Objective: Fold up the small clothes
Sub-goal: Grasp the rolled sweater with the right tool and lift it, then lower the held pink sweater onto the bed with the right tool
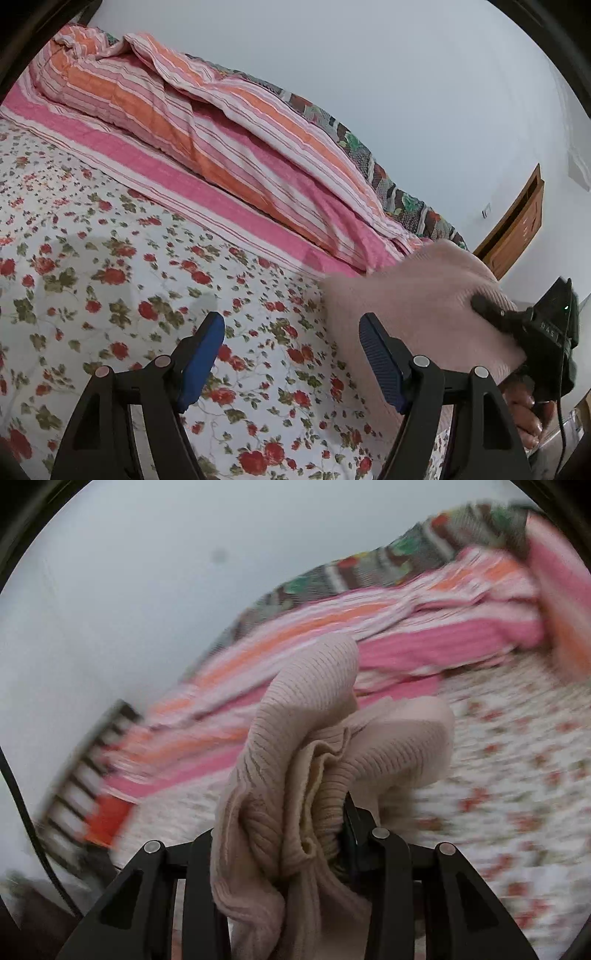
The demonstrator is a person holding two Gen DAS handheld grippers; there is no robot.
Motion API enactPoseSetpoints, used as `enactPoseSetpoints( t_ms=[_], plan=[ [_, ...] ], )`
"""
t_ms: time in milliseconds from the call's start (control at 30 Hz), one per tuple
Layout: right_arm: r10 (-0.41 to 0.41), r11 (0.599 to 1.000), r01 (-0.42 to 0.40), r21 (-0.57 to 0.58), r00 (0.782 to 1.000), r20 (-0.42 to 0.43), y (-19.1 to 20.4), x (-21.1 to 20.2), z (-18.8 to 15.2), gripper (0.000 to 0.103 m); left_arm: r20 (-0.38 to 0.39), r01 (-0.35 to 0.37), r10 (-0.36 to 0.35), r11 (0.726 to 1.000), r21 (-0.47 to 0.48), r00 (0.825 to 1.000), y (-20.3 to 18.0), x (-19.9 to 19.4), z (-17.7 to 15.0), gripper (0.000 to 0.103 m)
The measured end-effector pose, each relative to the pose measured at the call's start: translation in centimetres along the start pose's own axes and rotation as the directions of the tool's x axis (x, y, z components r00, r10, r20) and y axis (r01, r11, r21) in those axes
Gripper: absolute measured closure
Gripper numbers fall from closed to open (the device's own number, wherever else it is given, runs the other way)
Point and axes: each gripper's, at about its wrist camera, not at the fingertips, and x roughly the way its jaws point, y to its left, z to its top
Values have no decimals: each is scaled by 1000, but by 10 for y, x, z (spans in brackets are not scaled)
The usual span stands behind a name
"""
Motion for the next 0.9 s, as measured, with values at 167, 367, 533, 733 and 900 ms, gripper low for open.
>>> enactPoseSetpoints(
  t_ms=[167,367,533,733,900],
  plan=[
    [149,964,-145,221,989,1,-60,44,-21,65,-19,0,0,1000,3,1000,1,6,-1,30],
    [2,978,26,207,991,-137,-122,70,-51,51,-91,-6,15,995,98,996,-21,25,-16,30],
    [-106,992,104,-64,994,-21,-90,38,-35,49,-176,25,7,983,180,984,-41,41,-38,30],
    [-72,986,71,-153,997,0,-104,36,-54,49,-254,80,13,933,352,967,-68,34,-79,30],
    [-31,990,28,-140,999,-18,-114,24,-51,49,-276,71,49,910,409,960,-69,26,-102,31]
  ],
)
